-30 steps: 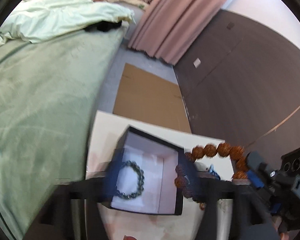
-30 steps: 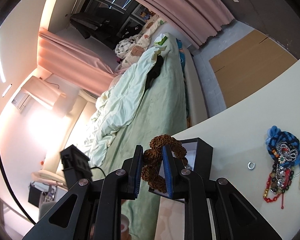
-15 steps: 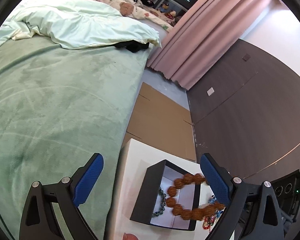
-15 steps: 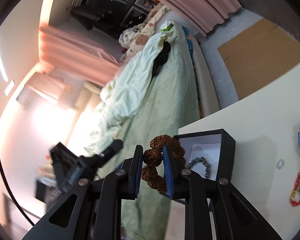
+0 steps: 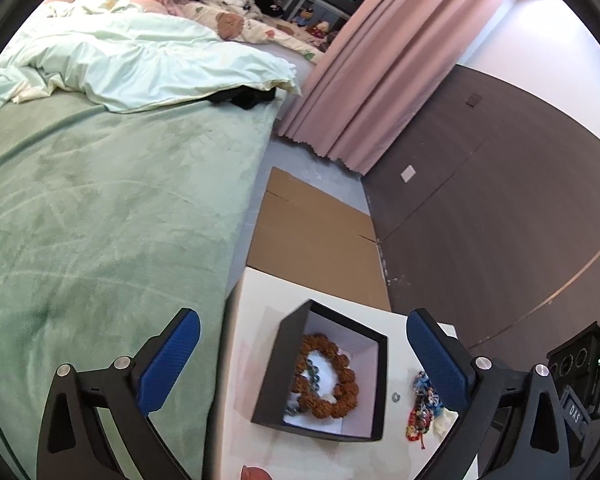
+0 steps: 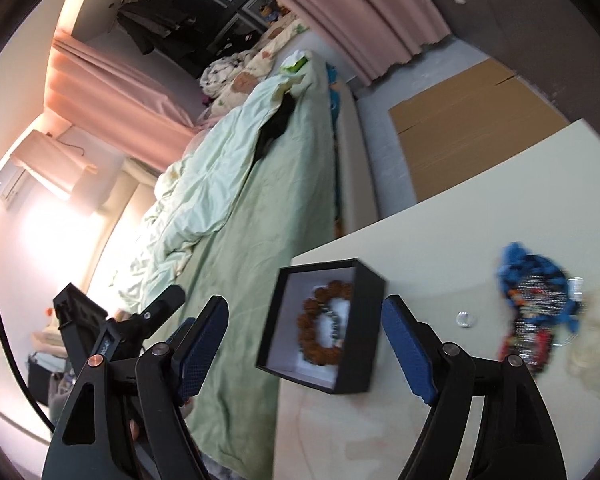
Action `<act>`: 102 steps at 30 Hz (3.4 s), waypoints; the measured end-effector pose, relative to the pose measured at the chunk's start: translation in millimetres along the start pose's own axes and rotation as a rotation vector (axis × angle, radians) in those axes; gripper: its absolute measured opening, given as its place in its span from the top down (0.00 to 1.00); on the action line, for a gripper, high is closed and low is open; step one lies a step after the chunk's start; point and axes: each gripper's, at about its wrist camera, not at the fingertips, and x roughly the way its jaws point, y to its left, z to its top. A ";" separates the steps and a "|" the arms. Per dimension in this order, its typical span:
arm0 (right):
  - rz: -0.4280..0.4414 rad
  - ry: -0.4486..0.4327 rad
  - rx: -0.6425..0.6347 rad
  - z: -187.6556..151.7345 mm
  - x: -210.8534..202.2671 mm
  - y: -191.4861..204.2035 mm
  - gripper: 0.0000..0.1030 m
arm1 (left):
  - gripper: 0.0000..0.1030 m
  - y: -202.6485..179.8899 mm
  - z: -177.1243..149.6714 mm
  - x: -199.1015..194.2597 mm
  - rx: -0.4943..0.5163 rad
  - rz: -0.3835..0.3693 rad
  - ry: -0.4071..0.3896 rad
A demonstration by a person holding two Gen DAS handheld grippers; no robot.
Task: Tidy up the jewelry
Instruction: 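Move both open tools back from the box to the jewelry pile, then grasp the white lace pouch with the right tool while the left tool grasps the blue knotted item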
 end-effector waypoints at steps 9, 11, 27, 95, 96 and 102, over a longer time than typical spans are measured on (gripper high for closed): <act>-0.107 -0.108 0.035 -2.1 -65.1 -30.7 0.23 | 0.00 -21.0 -14.8 -16.6 0.030 -0.065 -0.011; -0.148 -0.125 0.052 -4.2 -77.3 -38.4 0.23 | 0.00 -26.7 -18.2 -18.8 0.051 -0.069 -0.007; -0.338 -0.144 0.129 -41.3 -117.9 -80.9 0.23 | 0.00 -79.3 -52.8 -23.7 0.178 -0.115 0.045; -0.198 -0.204 0.285 2.7 -120.4 -114.3 0.96 | 0.90 -169.4 -101.9 127.8 0.301 -0.255 0.312; -0.191 -0.209 0.278 2.0 -121.1 -112.1 0.96 | 0.90 -170.7 -99.1 123.1 0.301 -0.265 0.302; -0.124 -0.251 0.219 -2.6 -125.4 -94.0 0.96 | 0.90 -167.6 -79.4 85.8 0.290 -0.288 0.223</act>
